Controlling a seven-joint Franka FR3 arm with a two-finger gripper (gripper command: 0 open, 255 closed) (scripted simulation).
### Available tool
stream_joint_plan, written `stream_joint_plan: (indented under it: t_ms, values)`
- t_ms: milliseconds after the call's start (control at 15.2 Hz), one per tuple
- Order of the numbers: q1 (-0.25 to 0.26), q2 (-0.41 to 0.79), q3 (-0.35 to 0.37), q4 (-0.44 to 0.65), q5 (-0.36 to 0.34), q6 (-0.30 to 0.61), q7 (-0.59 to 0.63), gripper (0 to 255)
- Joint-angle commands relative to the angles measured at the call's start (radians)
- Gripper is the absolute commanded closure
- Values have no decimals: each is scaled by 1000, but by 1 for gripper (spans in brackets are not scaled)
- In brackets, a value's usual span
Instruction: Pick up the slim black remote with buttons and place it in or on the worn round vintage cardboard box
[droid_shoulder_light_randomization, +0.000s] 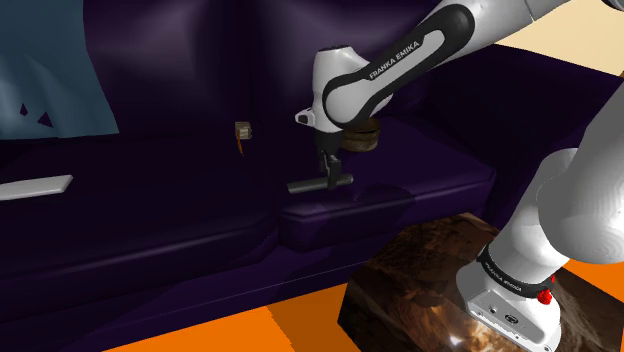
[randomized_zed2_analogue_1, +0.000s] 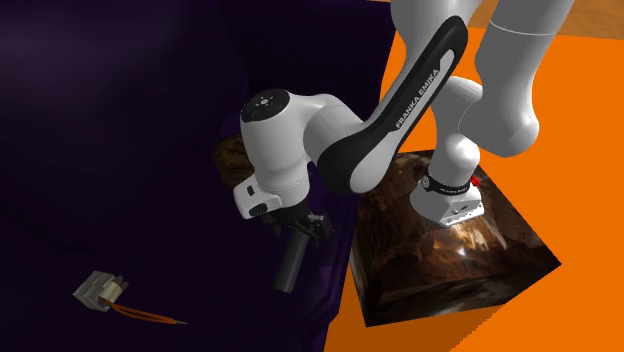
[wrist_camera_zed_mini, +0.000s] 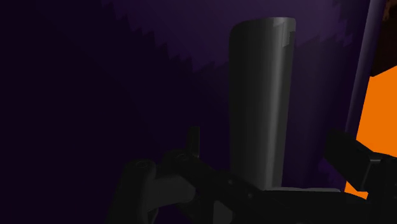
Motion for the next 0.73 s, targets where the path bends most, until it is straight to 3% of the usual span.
stream_joint_plan:
  t_ms: [0,198,264,660]
  values:
    - [0,1,0,-1,0,2,0,0]
    - [0,1,0,-1,0,2,0,0]
    - [0,1,0,-1,0,2,0,255]
    - [0,3,0,2,0,1,0,255]
